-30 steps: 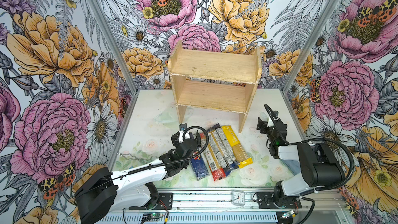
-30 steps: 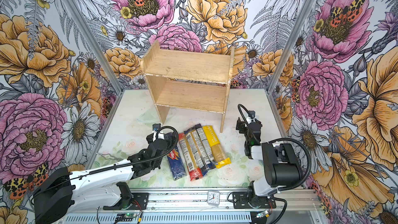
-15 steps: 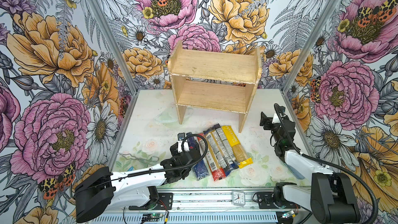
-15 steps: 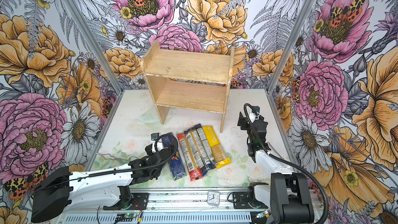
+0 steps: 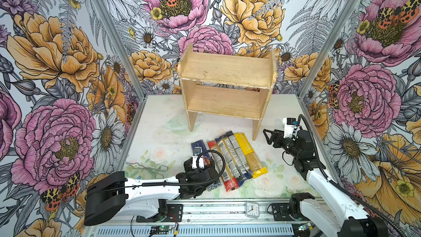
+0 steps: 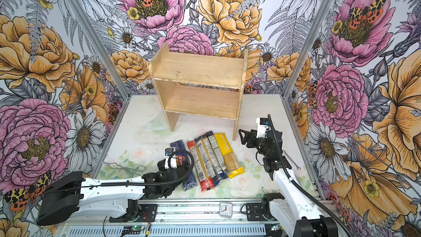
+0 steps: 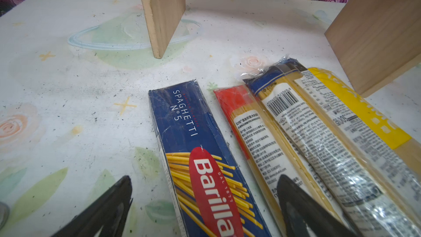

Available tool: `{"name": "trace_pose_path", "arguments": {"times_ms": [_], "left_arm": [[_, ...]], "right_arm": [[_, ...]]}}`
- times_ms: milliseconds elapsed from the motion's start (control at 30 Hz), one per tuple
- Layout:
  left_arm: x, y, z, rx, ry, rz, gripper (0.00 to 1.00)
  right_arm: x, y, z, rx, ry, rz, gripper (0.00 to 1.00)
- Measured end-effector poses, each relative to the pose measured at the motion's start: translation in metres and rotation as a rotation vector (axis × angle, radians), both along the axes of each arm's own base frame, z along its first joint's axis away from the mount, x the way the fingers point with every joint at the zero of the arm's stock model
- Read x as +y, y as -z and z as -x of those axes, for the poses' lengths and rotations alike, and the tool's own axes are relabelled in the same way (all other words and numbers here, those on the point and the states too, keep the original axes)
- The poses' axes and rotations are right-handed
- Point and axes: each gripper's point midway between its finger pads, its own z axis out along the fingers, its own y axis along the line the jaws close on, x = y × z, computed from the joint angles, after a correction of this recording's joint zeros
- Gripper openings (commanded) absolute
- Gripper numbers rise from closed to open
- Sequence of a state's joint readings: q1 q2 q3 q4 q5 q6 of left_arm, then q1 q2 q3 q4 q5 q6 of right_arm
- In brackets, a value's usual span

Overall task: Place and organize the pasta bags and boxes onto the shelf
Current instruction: 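Move the left gripper over the blue Barilla box while the right gripper approaches the bags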

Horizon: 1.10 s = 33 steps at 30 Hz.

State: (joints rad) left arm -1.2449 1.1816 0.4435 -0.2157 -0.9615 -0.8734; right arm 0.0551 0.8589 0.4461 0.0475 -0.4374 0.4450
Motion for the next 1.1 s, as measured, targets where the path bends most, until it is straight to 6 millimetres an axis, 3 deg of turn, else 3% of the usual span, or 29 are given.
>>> {"name": "trace_pose_path", "arguments": {"times_ms": [133,367,633,867,1100], "left_arm": [[-0.006,0.005,0.011,0.011,0.014,0.018,0.99],[-0.016,0.019,0.03,0.041,0.037,0.028,0.99],[-0.036,0.022,0.037,0.062,0.041,0.015,0.99],[-0.039,0.025,0.044,0.072,0.036,0.038,0.99],[-0.031,0.03,0.045,0.083,0.005,0.052,0.99]], "right_arm": [[0.014,0.01,0.023,0.05,-0.051,-0.068,0.81],[0.046,0.046,0.06,0.198,-0.156,-0.087,0.79],[0.078,0.057,0.086,0.243,-0.239,-0.035,0.77],[0.095,0.075,0.099,0.277,-0.263,0.054,0.78],[0.089,0.084,0.093,0.284,-0.209,0.103,0.78]]}}
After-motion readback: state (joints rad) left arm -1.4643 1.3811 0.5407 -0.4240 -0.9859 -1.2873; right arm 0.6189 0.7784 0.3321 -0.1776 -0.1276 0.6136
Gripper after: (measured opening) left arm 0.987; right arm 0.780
